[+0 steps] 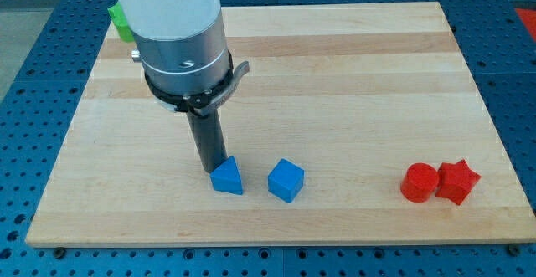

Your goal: Move the blue triangle towards the center

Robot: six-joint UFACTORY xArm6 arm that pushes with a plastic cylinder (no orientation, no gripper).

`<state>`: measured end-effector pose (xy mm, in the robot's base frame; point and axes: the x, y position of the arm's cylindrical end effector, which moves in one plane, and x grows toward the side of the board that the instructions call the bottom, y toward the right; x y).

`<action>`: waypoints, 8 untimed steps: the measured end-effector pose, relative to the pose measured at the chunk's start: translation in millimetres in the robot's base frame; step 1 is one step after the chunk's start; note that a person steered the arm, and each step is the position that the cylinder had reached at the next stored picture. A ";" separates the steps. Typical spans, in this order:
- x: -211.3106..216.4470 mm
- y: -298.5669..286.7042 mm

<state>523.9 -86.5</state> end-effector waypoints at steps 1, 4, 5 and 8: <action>-12.3 -8.7; -15.7 -41.6; -16.7 -44.5; 13.9 -140.0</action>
<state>537.8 -226.5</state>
